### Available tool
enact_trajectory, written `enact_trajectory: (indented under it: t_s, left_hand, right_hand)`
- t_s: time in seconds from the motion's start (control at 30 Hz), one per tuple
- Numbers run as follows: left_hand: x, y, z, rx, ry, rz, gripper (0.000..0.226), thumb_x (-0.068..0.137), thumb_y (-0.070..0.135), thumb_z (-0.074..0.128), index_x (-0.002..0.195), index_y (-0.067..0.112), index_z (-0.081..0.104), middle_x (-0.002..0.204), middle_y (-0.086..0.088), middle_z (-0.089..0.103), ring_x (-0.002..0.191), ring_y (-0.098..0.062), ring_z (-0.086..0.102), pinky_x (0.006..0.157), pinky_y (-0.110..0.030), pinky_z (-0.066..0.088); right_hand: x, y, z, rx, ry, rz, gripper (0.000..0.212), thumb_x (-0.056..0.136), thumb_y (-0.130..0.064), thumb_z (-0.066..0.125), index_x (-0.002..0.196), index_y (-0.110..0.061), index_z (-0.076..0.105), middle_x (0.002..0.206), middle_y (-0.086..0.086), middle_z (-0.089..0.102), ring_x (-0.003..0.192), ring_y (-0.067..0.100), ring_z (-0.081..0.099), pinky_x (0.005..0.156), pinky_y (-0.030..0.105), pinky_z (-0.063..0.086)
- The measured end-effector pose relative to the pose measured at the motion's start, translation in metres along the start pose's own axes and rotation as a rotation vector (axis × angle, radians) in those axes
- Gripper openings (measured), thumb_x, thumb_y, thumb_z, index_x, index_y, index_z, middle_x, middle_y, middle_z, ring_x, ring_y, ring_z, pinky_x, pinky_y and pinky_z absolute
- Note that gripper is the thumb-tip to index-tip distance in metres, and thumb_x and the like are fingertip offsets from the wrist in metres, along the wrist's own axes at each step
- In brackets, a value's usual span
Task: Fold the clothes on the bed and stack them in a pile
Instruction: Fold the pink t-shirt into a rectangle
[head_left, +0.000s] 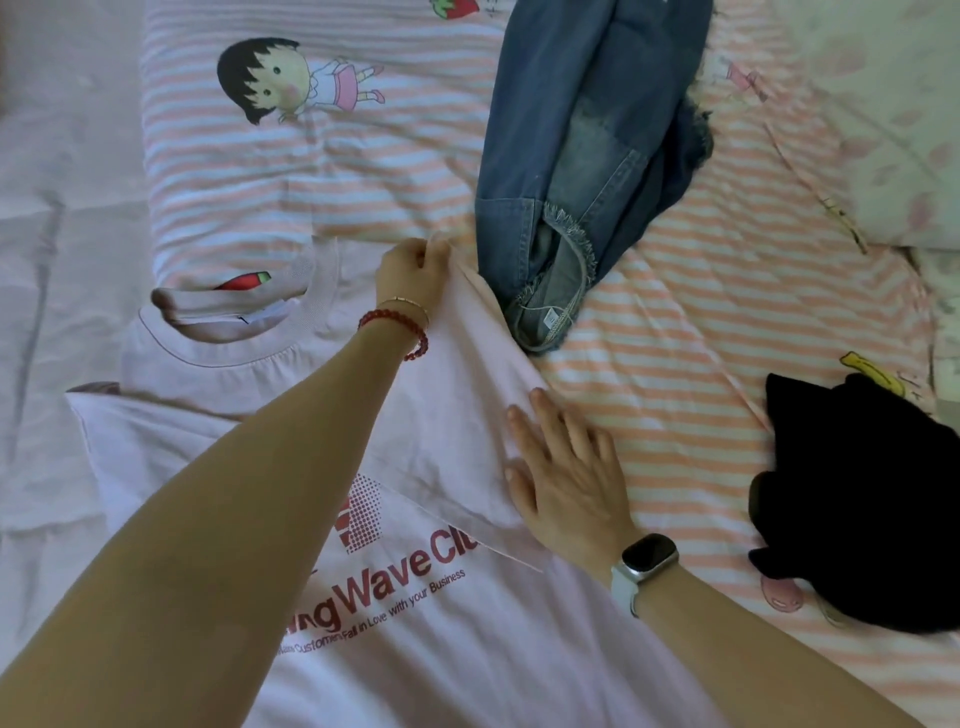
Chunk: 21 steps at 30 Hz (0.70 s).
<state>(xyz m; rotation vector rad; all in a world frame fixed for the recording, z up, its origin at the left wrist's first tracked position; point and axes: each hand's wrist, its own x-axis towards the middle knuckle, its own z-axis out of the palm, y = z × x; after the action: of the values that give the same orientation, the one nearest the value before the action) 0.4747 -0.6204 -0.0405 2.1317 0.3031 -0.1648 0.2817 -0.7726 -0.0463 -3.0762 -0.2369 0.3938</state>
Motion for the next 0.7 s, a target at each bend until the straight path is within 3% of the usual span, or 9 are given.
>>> enact_trajectory:
  t_s: [0.07, 0.17, 0.27, 0.37, 0.47, 0.53, 0.7]
  left_hand:
    - [0.000, -0.003, 0.002, 0.050, -0.001, -0.036, 0.028, 0.096, 0.030, 0.045, 0.093, 0.008, 0.061, 0.081, 0.000, 0.058, 0.078, -0.017, 0.050, 0.069, -0.023, 0.038]
    - [-0.019, -0.016, -0.003, 0.018, -0.060, -0.051, 0.043, 0.093, 0.041, 0.047, 0.122, 0.009, 0.051, 0.100, 0.001, 0.059, 0.087, -0.015, 0.054, 0.074, -0.023, 0.043]
    - [-0.049, -0.044, -0.018, 0.227, -0.200, -0.024, 0.051, 0.088, 0.045, 0.055, 0.125, 0.011, 0.048, 0.104, 0.000, 0.059, 0.091, -0.019, 0.055, 0.075, -0.026, 0.042]
    - [-0.074, -0.068, -0.035, 0.504, -0.257, -0.041, 0.042, 0.088, 0.040, 0.055, 0.118, 0.011, 0.049, 0.108, -0.012, 0.063, 0.098, -0.033, 0.058, 0.078, -0.034, 0.045]
    - [-0.094, -0.075, -0.046, 0.656, -0.164, -0.008, 0.033, 0.091, 0.035, 0.050, 0.117, 0.015, 0.047, 0.100, -0.012, 0.064, 0.091, -0.034, 0.060, 0.071, -0.035, 0.040]
    - [-0.105, -0.080, -0.056, 0.690, -0.068, 0.060, 0.037, 0.091, 0.033, 0.050, 0.123, 0.014, 0.047, 0.105, -0.010, 0.063, 0.098, -0.032, 0.058, 0.079, -0.037, 0.040]
    - [-0.113, -0.106, -0.110, 0.682, 0.178, 0.205, 0.042, 0.087, 0.030, 0.055, 0.124, 0.009, 0.056, 0.122, -0.012, 0.058, 0.116, -0.033, 0.049, 0.096, -0.046, 0.032]
  right_hand:
    - [-0.004, -0.001, 0.004, -0.034, -0.012, 0.020, 0.057, 0.086, -0.043, 0.033, 0.133, -0.016, 0.051, 0.143, 0.012, 0.044, 0.124, 0.034, 0.048, 0.097, 0.053, 0.040]
    - [-0.009, -0.005, 0.005, -0.007, 0.016, -0.001, 0.059, 0.088, -0.044, 0.032, 0.137, -0.013, 0.046, 0.145, 0.015, 0.039, 0.133, 0.037, 0.036, 0.104, 0.064, 0.026]
    - [-0.015, -0.016, 0.009, 0.019, 0.032, -0.235, 0.054, 0.088, -0.042, 0.036, 0.137, -0.021, 0.043, 0.147, 0.011, 0.038, 0.135, 0.031, 0.036, 0.105, 0.063, 0.025]
    - [-0.019, -0.031, 0.017, 0.015, -0.036, -0.292, 0.050, 0.088, -0.042, 0.036, 0.134, -0.025, 0.048, 0.147, 0.008, 0.039, 0.136, 0.031, 0.034, 0.107, 0.060, 0.022]
    - [-0.015, -0.042, 0.015, 0.016, -0.090, -0.223, 0.050, 0.089, -0.044, 0.033, 0.133, -0.026, 0.051, 0.145, 0.005, 0.042, 0.135, 0.032, 0.035, 0.107, 0.060, 0.022]
    - [-0.006, -0.051, 0.009, 0.043, -0.110, -0.224, 0.051, 0.090, -0.043, 0.029, 0.133, -0.026, 0.051, 0.144, 0.006, 0.043, 0.134, 0.031, 0.037, 0.106, 0.062, 0.023]
    - [0.025, -0.073, 0.005, 0.088, -0.154, -0.340, 0.060, 0.093, -0.045, 0.009, 0.144, -0.022, 0.032, 0.156, 0.005, 0.017, 0.145, 0.026, 0.005, 0.114, 0.054, -0.004]
